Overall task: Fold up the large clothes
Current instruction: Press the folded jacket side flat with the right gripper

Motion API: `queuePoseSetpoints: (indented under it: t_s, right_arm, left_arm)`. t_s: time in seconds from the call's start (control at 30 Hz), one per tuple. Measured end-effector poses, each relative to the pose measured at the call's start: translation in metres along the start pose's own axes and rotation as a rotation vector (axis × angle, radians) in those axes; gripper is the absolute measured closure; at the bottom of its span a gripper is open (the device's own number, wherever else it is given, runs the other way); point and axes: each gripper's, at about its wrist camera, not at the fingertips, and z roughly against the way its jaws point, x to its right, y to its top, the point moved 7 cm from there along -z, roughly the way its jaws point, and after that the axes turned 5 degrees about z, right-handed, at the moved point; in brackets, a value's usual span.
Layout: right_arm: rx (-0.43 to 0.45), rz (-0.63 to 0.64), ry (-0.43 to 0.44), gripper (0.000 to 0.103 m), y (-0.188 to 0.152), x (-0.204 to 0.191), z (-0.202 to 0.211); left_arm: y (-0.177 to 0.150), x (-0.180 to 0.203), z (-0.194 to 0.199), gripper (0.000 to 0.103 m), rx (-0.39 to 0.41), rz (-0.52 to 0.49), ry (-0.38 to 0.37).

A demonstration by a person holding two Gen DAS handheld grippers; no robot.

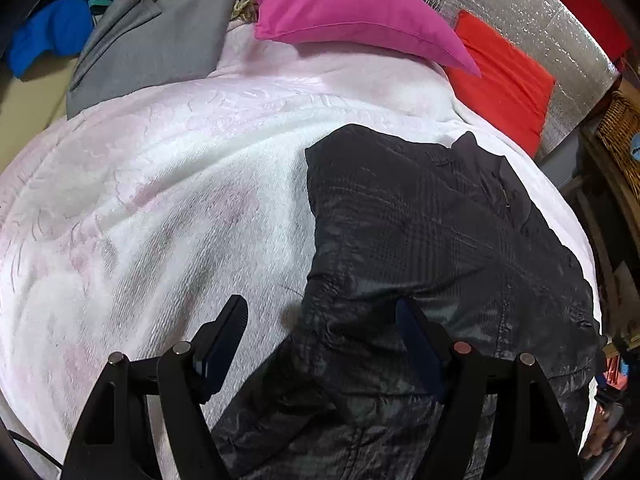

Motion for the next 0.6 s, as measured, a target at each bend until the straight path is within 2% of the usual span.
queuePoseSetpoints:
  t_s: [0.13,0.27,0.3,0.33,0.47,0.6]
  right_arm:
    - [-0.070,0.036,-0.008,0.014,-0.009,0.005,-0.026]
    - [-0.101,0.063,-0.028,0.039,-0.019,0.009,-0.036]
    - [-0.103,0.077,-0.028,0.043,-0.020,0.006,-0.036]
    - [-0.105,0.086,-0.028,0.049,-0.020,0.003,-0.035]
    - [-0.067,0.134,-0.048,0.063,-0.020,-0.015,-0.019]
    - [-0.003,0.167,-0.030,0.066,-0.018,-0.030,0.005]
  left_arm:
    - [-0.002,0.001,-0.013,0.026,-0.036,0.005,-0.013]
    - [-0.002,0.005,-0.023,0.029,-0.057,0.018,-0.045]
    - [-0.003,0.007,-0.024,0.032,-0.056,0.019,-0.056]
    - [-0.003,0.011,-0.024,0.043,-0.058,0.015,-0.073]
    - [-0.004,0.020,-0.020,0.052,-0.034,-0.025,-0.061]
    - [-0.002,0.020,-0.019,0.053,-0.030,-0.020,-0.066]
